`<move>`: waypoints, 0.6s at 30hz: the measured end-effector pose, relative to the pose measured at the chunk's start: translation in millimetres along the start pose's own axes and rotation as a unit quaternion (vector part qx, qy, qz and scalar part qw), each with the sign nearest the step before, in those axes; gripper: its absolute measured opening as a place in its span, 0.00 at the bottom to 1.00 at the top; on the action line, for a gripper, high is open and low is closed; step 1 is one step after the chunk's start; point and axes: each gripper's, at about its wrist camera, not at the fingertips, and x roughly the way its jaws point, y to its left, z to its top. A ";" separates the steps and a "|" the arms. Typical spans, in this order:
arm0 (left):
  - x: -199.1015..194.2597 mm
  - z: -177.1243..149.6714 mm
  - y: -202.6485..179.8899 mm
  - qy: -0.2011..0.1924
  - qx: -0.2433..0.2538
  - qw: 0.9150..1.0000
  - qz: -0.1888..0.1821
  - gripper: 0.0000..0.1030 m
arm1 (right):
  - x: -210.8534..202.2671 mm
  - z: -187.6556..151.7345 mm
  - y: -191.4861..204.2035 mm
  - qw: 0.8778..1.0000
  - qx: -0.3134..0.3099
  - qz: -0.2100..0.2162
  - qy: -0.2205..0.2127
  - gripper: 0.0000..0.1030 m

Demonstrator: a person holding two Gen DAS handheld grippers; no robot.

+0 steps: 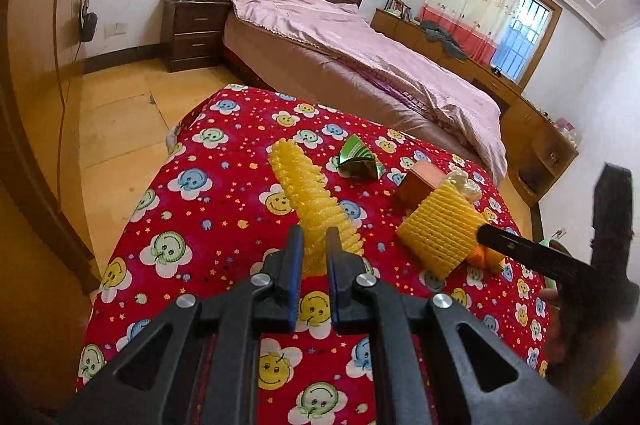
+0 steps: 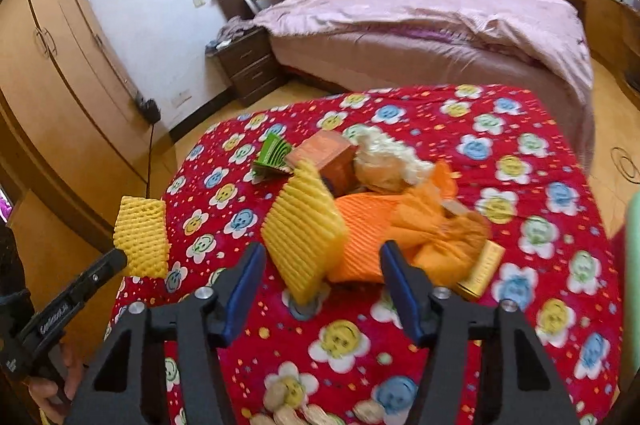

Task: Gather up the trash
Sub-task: 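Grasp a yellow foam net with left tool while right tool grasps another, then carry both yellow foam nets over the red bucket and open both tools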

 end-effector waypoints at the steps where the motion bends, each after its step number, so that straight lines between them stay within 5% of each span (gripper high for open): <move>1: -0.3 -0.6 0.1 0.000 0.001 1.000 -0.001 0.10 | 4.0 1.4 0.6 1.000 0.001 0.002 0.003 0.51; 3: 1.4 -1.8 0.1 0.001 0.002 1.000 -0.002 0.10 | 12.4 2.3 1.9 1.000 0.001 0.003 0.009 0.43; 6: 1.8 -3.5 -0.4 0.002 -0.001 1.000 -0.008 0.10 | 18.9 1.3 3.2 1.000 0.007 0.010 0.013 0.13; 18: -17.7 -6.2 -17.5 -0.010 0.008 0.999 -0.032 0.10 | -36.6 -15.1 18.1 0.998 0.003 0.040 -0.047 0.12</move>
